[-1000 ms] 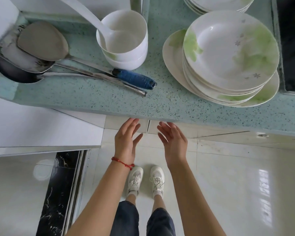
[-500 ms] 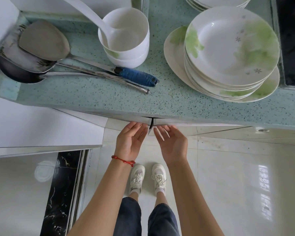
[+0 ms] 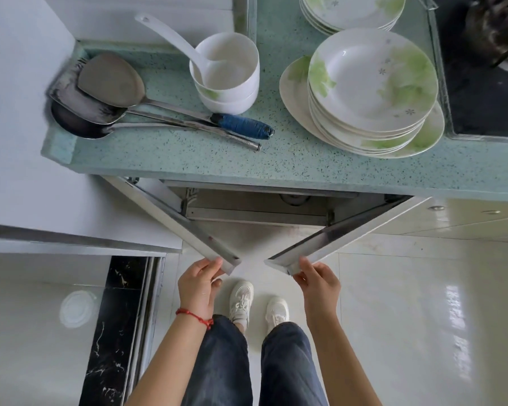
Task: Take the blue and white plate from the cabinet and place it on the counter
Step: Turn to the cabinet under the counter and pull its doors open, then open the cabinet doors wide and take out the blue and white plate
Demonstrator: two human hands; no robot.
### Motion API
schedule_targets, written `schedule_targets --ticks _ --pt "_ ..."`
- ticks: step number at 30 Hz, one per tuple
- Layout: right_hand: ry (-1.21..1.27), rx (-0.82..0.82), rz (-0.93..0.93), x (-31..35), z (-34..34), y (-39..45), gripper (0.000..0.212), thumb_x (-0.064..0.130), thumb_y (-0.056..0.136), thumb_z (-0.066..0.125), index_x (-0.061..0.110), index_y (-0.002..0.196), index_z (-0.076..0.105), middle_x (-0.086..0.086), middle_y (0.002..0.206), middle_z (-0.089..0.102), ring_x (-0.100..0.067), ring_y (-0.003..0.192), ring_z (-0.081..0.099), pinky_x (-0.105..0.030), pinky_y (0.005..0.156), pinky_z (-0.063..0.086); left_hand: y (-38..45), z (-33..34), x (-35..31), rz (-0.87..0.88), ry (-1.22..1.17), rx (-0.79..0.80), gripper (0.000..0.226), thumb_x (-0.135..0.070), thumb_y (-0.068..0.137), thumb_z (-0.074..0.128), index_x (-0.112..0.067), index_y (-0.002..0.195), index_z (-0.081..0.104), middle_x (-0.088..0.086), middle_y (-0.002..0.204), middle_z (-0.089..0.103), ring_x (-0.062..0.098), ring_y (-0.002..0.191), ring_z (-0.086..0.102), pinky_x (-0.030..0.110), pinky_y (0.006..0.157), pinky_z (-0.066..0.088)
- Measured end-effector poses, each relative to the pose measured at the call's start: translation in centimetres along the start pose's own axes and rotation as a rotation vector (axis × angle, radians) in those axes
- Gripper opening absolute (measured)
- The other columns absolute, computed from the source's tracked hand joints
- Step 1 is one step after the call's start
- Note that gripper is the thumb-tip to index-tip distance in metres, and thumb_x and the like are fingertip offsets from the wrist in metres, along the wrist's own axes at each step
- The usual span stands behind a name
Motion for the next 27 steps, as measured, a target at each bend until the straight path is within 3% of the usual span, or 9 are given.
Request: schedule_targets --ticks 5,8,12,16,19,21,23,25,27 --pt "-0.075 0.028 -0.035 -0.6 -2.7 -1.3 0.024 0.017 0.080 0.068 0.006 0.064 0.054 -0.010 0.066 0.055 -0.021 0.066 0.057 -0.030 0.072 0.054 -1.0 -3.3 0.2 0.058 0.043 -0.067 0.010 -0.004 0.077 0.069 -0.009 0.072 0.062 0.002 0.060 0.064 0.012 0.058 0.051 0.013 0.041 0.040" --pt "-0.082 0.051 -0.067 -0.6 -4.5 -1.8 0.024 0.015 0.079 0.068 0.007 0.060 0.055 -0.007 0.061 0.054 -0.019 0.062 0.057 -0.023 0.065 0.054 -1.4 -5.7 0.3 0.122 0.096 -0.102 0.021 -0.006 0.076 0.070 -0.014 0.059 0.060 -0.010 0.042 0.059 0.009 0.051 0.047 0.015 0.043 0.038" --pt "-0.079 0.042 -0.092 -0.9 -7.8 -2.7 0.023 0.012 0.079 0.068 0.007 0.060 0.057 -0.001 0.056 0.055 -0.012 0.055 0.057 -0.015 0.056 0.054 -2.1 -8.7 0.4 0.185 0.158 -0.118 0.037 -0.006 0.077 0.069 -0.021 0.044 0.061 -0.011 0.037 0.056 0.002 0.039 0.045 0.012 0.041 0.039" --pt "-0.055 0.028 -0.101 -1.2 -10.9 -3.3 0.029 0.010 0.079 0.068 0.009 0.055 0.053 0.011 0.041 0.049 -0.004 0.044 0.051 -0.014 0.055 0.052 -2.8 -11.6 0.2 0.185 0.152 -0.174 0.020 -0.005 0.076 0.070 -0.015 0.060 0.066 -0.008 0.038 0.057 0.009 0.043 0.046 0.023 0.055 0.046" --pt "-0.058 -0.018 -0.106 -1.4 -13.1 -3.7 0.028 0.009 0.079 0.068 0.006 0.056 0.052 0.001 0.052 0.044 -0.009 0.048 0.047 -0.017 0.058 0.052 -3.5 -13.4 -0.3 0.211 0.177 -0.203 0.021 -0.003 0.076 0.069 -0.016 0.060 0.066 -0.009 0.037 0.060 0.007 0.038 0.053 0.016 0.042 0.047" --pt "-0.067 -0.063 -0.101 -1.4 -14.7 -3.8 0.024 0.009 0.078 0.069 0.004 0.060 0.054 -0.005 0.059 0.042 -0.015 0.056 0.044 -0.019 0.060 0.050 -3.7 -14.9 -0.6 0.209 0.172 -0.233 0.006 -0.001 0.076 0.068 -0.006 0.075 0.067 -0.009 0.036 0.060 -0.001 0.032 0.050 0.010 0.037 0.043" --pt "-0.050 -0.115 -0.089 -1.4 -16.3 -3.9 0.023 0.007 0.076 0.069 0.007 0.058 0.055 -0.006 0.064 0.043 -0.017 0.060 0.043 -0.016 0.054 0.050 -3.6 -16.8 -0.8 0.192 0.150 -0.266 0.018 0.001 0.077 0.067 -0.002 0.094 0.065 -0.008 0.036 0.058 -0.001 0.031 0.046 0.008 0.036 0.040" --pt "-0.008 -0.178 -0.076 -1.4 -17.9 -4.1 0.028 0.007 0.075 0.071 0.014 0.051 0.057 -0.007 0.062 0.046 -0.015 0.059 0.045 -0.011 0.049 0.048 -3.6 -18.4 -1.2 0.180 0.154 -0.270 0.008 0.000 0.078 0.066 -0.007 0.080 0.070 -0.007 0.041 0.059 0.001 0.036 0.047 0.010 0.041 0.043" --pt "0.014 -0.248 -0.078 -1.5 -19.4 -4.5 0.026 0.008 0.074 0.072 0.016 0.053 0.060 -0.004 0.062 0.052 -0.014 0.058 0.049 -0.008 0.046 0.047 -3.3 -20.1 -1.5 0.179 0.177 -0.292 0.024 -0.002 0.080 0.065 -0.015 0.059 0.066 -0.009 0.041 0.058 0.005 0.047 0.050 0.014 0.050 0.046"
Point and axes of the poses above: each hand's wrist, its own y-axis towards the middle knuckle, its own z-axis out of the palm, x = y × z, the point moved 5 cm from there along y, towards the middle knuckle
